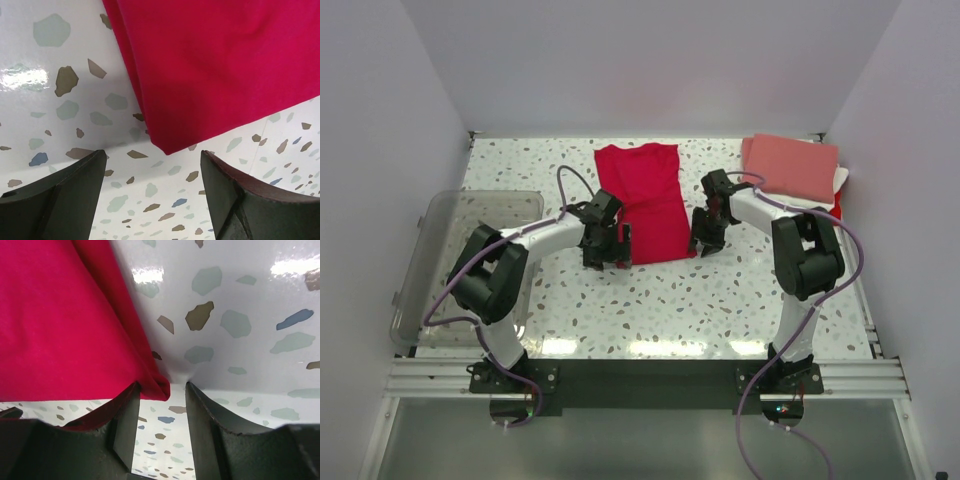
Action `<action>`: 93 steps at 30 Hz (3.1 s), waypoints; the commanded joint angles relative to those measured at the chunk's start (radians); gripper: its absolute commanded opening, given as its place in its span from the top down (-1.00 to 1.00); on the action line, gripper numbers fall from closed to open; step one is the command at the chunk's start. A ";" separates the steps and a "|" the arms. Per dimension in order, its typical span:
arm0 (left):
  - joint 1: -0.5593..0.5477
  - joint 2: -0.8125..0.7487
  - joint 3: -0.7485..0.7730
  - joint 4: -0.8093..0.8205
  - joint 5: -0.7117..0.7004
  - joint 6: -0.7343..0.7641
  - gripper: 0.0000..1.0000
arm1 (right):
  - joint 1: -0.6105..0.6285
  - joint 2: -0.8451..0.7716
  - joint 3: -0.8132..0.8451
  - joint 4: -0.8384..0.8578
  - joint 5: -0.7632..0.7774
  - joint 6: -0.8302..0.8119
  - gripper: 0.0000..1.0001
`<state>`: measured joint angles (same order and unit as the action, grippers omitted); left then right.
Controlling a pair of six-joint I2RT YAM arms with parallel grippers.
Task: Fold and stack the t-shirts
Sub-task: Fold the tshirt
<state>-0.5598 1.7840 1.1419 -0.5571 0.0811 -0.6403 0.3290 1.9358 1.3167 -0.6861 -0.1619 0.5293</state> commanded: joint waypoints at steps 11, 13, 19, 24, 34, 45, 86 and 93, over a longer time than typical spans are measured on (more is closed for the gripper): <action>-0.008 -0.028 -0.034 0.071 -0.040 -0.035 -0.35 | 0.015 -0.029 -0.037 0.031 -0.039 0.011 0.34; -0.008 -0.032 -0.036 0.086 -0.043 -0.033 -0.30 | 0.015 -0.029 -0.034 0.028 -0.039 0.011 0.35; -0.008 -0.049 -0.034 0.123 -0.080 -0.053 -0.24 | 0.019 -0.028 -0.040 0.028 -0.042 0.006 0.38; -0.011 -0.008 -0.019 0.108 -0.069 -0.047 -0.07 | 0.024 -0.029 -0.048 0.030 -0.044 0.009 0.42; -0.017 -0.005 -0.050 0.115 -0.058 -0.042 0.30 | 0.030 -0.031 -0.054 0.033 -0.048 0.011 0.51; -0.020 -0.006 -0.076 0.137 -0.053 -0.013 1.00 | 0.041 -0.038 -0.065 0.031 -0.073 0.012 0.89; -0.192 -0.790 -0.236 -0.082 0.194 -0.022 1.00 | 0.200 -0.707 -0.090 -0.552 -0.059 0.001 1.00; -0.259 -0.779 -0.157 -0.084 0.146 -0.108 1.00 | 0.205 -0.715 0.077 -0.630 -0.038 0.020 1.00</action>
<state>-0.8101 1.0096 0.9211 -0.6392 0.2497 -0.6865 0.5301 1.2285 1.2964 -1.2537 -0.2028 0.5339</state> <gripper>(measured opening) 0.018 0.058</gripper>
